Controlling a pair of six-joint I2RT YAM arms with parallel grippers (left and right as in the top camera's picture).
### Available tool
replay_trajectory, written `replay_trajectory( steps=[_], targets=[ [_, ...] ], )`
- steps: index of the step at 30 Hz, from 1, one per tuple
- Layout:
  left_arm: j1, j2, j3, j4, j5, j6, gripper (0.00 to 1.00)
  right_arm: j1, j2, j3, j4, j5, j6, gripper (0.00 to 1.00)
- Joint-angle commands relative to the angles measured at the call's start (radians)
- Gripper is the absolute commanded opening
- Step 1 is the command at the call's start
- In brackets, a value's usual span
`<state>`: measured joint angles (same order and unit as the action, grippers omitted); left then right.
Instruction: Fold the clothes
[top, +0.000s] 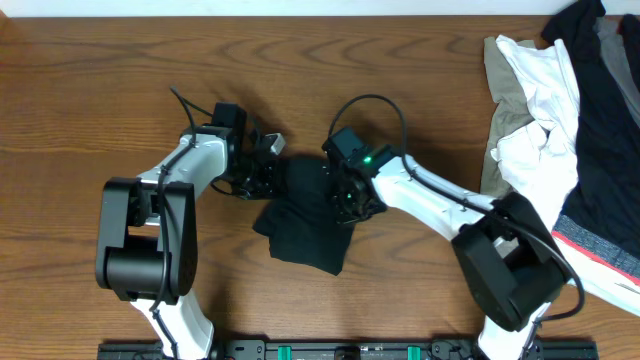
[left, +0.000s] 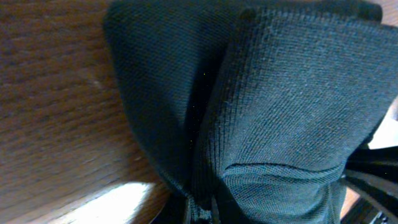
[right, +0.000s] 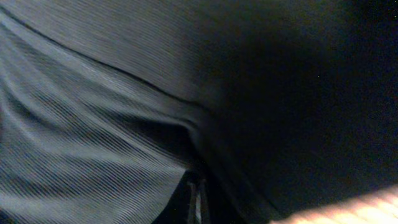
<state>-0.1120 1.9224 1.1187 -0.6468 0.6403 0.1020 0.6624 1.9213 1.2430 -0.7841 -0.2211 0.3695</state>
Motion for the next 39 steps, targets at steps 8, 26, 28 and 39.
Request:
replay_trajectory(
  steps=[8,26,28,39],
  targets=[
    [0.233,-0.069,0.05,0.01,-0.129,-0.02,0.06,-0.118,-0.377,0.071,-0.097,0.094,-0.081,0.21],
    [0.69,-0.06,0.09,0.217,-0.339,-0.017,0.06,-0.2,-0.567,0.071,-0.289,0.165,-0.079,0.17],
    [0.723,-0.056,0.09,0.241,-0.338,-0.018,0.06,-0.201,-0.567,0.071,-0.288,0.165,-0.079,0.17],
    [0.757,-0.019,0.193,0.311,-0.338,-0.028,0.09,-0.2,-0.567,0.071,-0.296,0.165,-0.066,0.17]
  ],
)
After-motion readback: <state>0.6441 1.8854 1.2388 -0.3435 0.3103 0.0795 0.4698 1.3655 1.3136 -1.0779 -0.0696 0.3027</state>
